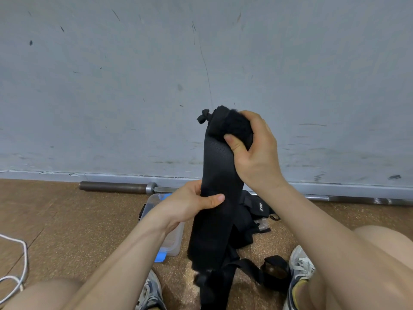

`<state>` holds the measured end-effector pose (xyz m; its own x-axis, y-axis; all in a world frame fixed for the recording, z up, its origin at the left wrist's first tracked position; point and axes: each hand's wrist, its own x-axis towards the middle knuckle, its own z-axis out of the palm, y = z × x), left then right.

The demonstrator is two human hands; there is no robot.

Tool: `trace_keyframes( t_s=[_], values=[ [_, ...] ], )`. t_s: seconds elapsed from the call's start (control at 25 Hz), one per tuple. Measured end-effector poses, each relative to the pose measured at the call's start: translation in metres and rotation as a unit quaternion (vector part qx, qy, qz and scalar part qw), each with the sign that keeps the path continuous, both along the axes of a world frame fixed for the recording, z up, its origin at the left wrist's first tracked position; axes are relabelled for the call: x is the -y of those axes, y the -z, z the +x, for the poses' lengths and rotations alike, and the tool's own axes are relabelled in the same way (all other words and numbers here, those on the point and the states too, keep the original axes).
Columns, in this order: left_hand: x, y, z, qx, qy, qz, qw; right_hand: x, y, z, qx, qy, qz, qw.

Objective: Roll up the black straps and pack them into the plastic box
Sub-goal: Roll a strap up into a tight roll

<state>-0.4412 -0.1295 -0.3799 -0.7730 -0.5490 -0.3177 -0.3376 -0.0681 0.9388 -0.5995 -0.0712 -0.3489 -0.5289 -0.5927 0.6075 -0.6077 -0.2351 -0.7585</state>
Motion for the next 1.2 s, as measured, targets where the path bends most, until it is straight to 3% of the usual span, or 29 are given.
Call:
trace_keyframes(
  t_s=[0.16,0.24,0.4,0.64,0.72,0.88,1.04,1.2],
  values=[
    [0.007,-0.023,0.002,-0.144,-0.046,-0.032,0.988,-0.004,-0.006,0.008,0.058,-0.063,0.019,0.996],
    [0.000,-0.035,-0.002,-0.198,-0.096,-0.028,0.975,-0.006,-0.008,0.011,0.030,-0.092,0.058,0.994],
    [-0.013,-0.045,-0.008,-0.175,-0.147,-0.110,0.967,-0.009,-0.009,0.009,-0.045,-0.115,0.107,0.987],
    [-0.013,-0.057,-0.006,-0.175,-0.172,-0.012,0.969,-0.011,-0.005,0.005,-0.163,-0.117,0.116,0.973],
    [-0.011,-0.055,-0.005,-0.176,-0.186,-0.011,0.966,-0.013,-0.010,0.005,-0.127,-0.163,0.138,0.969],
    [-0.005,-0.050,-0.001,-0.198,-0.176,-0.033,0.964,-0.021,-0.034,-0.004,0.099,-0.301,0.263,0.911],
    [-0.007,-0.044,-0.003,-0.207,-0.132,-0.042,0.968,-0.028,-0.044,-0.017,0.139,-0.356,0.284,0.879],
    [-0.007,-0.049,-0.003,-0.203,-0.113,-0.030,0.972,-0.028,-0.042,-0.023,0.108,-0.347,0.241,0.900]
  ],
)
